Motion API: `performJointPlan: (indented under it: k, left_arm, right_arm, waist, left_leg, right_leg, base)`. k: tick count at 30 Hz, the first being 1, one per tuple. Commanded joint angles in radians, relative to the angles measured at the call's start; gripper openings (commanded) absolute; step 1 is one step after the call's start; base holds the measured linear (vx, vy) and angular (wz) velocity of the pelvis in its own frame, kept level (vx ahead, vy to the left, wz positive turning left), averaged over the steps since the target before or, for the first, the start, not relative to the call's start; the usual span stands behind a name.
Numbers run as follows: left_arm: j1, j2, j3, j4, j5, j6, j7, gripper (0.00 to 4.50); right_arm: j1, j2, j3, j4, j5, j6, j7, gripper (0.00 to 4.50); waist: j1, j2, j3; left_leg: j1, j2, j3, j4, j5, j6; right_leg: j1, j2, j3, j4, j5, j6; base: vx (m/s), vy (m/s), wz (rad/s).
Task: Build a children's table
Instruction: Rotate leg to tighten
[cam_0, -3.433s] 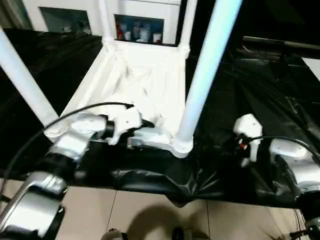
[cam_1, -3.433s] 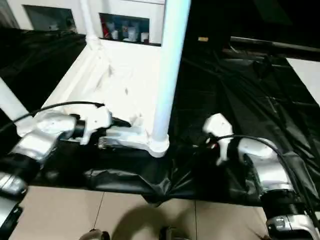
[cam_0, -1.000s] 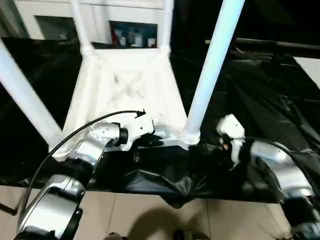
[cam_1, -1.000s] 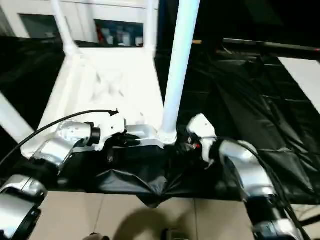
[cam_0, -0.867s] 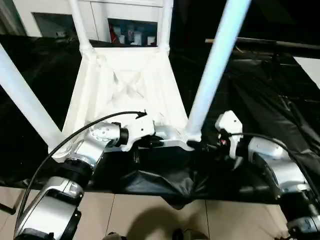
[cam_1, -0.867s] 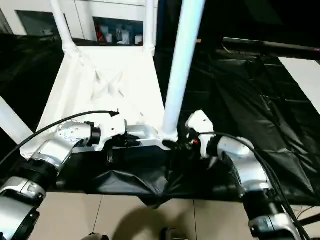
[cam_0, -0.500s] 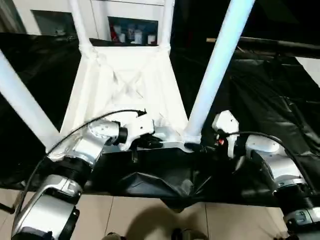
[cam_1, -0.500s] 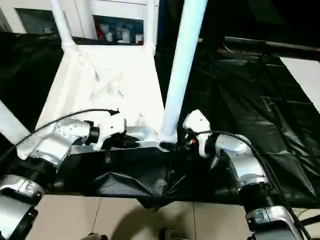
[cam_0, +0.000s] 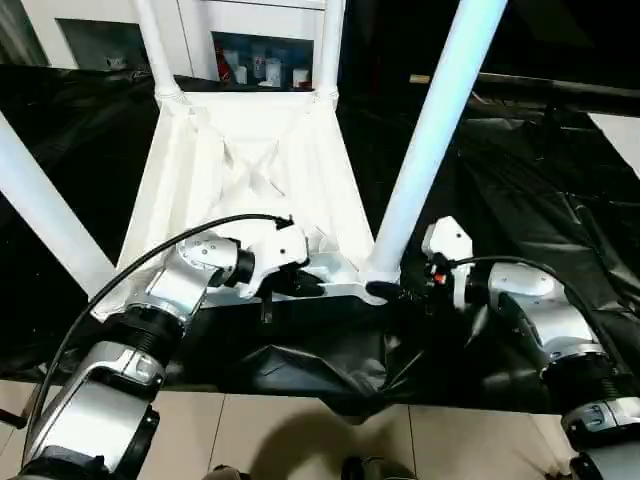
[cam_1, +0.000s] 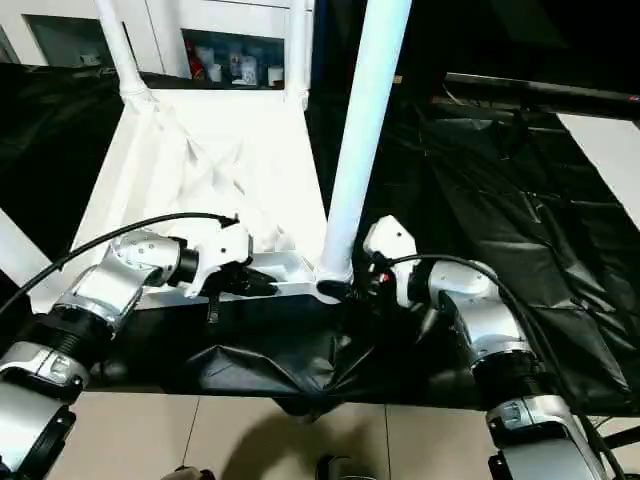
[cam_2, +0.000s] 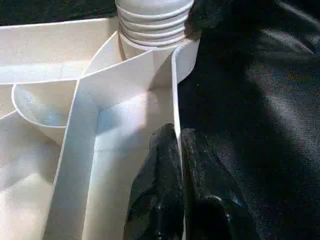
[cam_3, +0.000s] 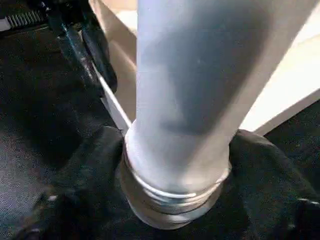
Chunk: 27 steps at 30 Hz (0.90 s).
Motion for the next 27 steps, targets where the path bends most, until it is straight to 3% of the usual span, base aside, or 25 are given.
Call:
performJointPlan:
  k: [1, 7, 16, 19, 21, 23, 25, 27]
  left_arm:
    - [0.043, 0.017, -0.066, 0.049, 0.052, 0.020, -0.028, 0.00]
    - [0.046, 0.022, -0.065, 0.044, 0.047, 0.020, -0.034, 0.00]
    - [0.053, 0.028, -0.066, 0.042, 0.049, 0.016, -0.042, 0.00]
    - [0.058, 0.008, -0.034, 0.052, 0.037, 0.014, 0.028, 0.00]
    - [0.053, -0.046, 0.014, 0.060, 0.018, 0.051, 0.155, 0.00]
    - [0.054, -0.058, 0.021, 0.058, 0.017, 0.063, 0.180, 0.00]
    - [0.058, -0.087, 0.018, 0.050, 0.024, 0.095, 0.222, 0.00]
    - [0.059, -0.124, 0.006, 0.043, 0.044, 0.149, 0.277, 0.00]
  right_arm:
    - [-0.019, -0.004, 0.002, 0.010, -0.010, -0.015, 0.017, 3.18]
    - [-0.039, 0.005, -0.002, 0.049, -0.008, -0.031, 0.026, 2.77]
    - [-0.045, 0.013, 0.003, 0.070, -0.010, -0.042, 0.032, 2.67]
    - [-0.040, 0.039, -0.023, 0.101, -0.026, -0.056, -0.078, 2.67]
    - [-0.021, 0.100, -0.073, 0.126, -0.032, -0.050, -0.269, 2.66]
    - [-0.013, 0.119, -0.088, 0.127, -0.031, -0.043, -0.322, 2.66]
    - [0.008, 0.170, -0.111, 0.125, -0.040, -0.026, -0.457, 2.66]
    - [0.029, 0.236, -0.137, 0.119, -0.052, -0.002, -0.620, 2.66]
  waist:
    - [0.003, -0.007, -0.053]
    - [0.002, -0.008, -0.050]
    - [0.001, -0.007, -0.047]
    - [-0.002, -0.008, -0.044]
    - [-0.007, -0.008, -0.040]
    - [-0.010, -0.011, -0.040]
    - [-0.015, -0.007, -0.035]
    - [-0.022, -0.006, -0.038]
  left_leg:
    - [0.002, 0.015, 0.003, -0.066, -0.241, 0.082]
    - [0.002, 0.016, 0.002, -0.068, -0.260, 0.075]
    - [0.003, 0.017, 0.002, -0.072, -0.267, 0.075]
    - [0.001, 0.015, 0.000, -0.074, -0.283, 0.069]
    - [0.004, 0.012, -0.001, -0.075, -0.314, 0.049]
    - [0.005, 0.011, -0.004, -0.076, -0.321, 0.036]
    - [0.009, 0.011, -0.008, -0.080, -0.345, 0.032]
    - [0.004, 0.012, -0.011, -0.086, -0.346, 0.030]
  right_leg:
    - [0.057, -0.060, 0.036, -0.080, -0.346, -0.210]
    - [0.054, -0.061, 0.037, -0.085, -0.393, -0.196]
    - [0.051, -0.061, 0.038, -0.087, -0.407, -0.193]
    - [0.049, -0.061, 0.036, -0.091, -0.450, -0.178]
    - [0.042, -0.061, 0.034, -0.100, -0.542, -0.147]
    - [0.040, -0.062, 0.034, -0.107, -0.591, -0.126]
    - [0.032, -0.062, 0.029, -0.119, -0.653, -0.094]
    - [0.038, -0.063, 0.026, -0.120, -0.639, -0.088]
  base:
    - [0.000, 0.000, 0.00]
    - [0.000, 0.000, 0.00]
    - [0.000, 0.000, 0.00]
    - [0.000, 0.000, 0.00]
    - [0.000, 0.000, 0.00]
    - [0.000, 0.000, 0.00]
    - [0.000, 0.000, 0.00]
    - [0.000, 0.000, 0.00]
